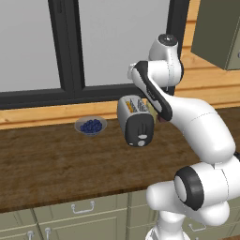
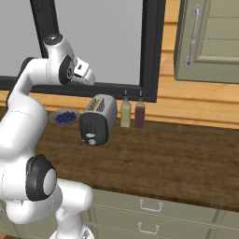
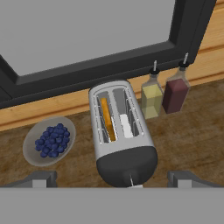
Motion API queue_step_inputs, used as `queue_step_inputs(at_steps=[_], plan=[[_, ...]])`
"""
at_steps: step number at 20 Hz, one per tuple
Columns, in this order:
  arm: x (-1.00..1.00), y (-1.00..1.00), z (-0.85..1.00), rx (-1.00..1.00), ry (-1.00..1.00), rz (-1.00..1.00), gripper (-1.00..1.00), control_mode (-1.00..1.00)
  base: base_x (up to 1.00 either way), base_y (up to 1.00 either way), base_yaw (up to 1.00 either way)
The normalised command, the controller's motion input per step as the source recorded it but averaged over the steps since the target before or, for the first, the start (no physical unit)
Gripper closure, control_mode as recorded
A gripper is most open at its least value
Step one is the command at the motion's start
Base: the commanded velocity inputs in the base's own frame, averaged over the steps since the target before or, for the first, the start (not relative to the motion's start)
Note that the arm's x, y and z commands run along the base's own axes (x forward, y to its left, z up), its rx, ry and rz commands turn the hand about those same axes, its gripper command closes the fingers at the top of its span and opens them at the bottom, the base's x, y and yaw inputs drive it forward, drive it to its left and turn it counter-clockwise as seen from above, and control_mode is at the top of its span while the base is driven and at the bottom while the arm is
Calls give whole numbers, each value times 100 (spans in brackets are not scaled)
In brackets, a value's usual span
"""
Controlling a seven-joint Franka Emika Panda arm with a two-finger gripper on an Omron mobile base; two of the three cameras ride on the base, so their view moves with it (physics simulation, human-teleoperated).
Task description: Start the toaster. Once the lever pops up, take the bread to the plate on the dining counter.
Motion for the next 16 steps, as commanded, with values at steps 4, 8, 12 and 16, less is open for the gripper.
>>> queue_step_inputs(at_steps=[4, 8, 12, 16], plan=[[0, 0, 0, 0, 0, 0, -100, -100, 0, 0, 0], [0, 0, 0, 0, 0, 0, -100, -100, 0, 0, 0], [0, 0, 0, 0, 0, 0, -100, -100, 0, 0, 0], [0, 0, 0, 0, 0, 0, -100, -100, 0, 0, 0]])
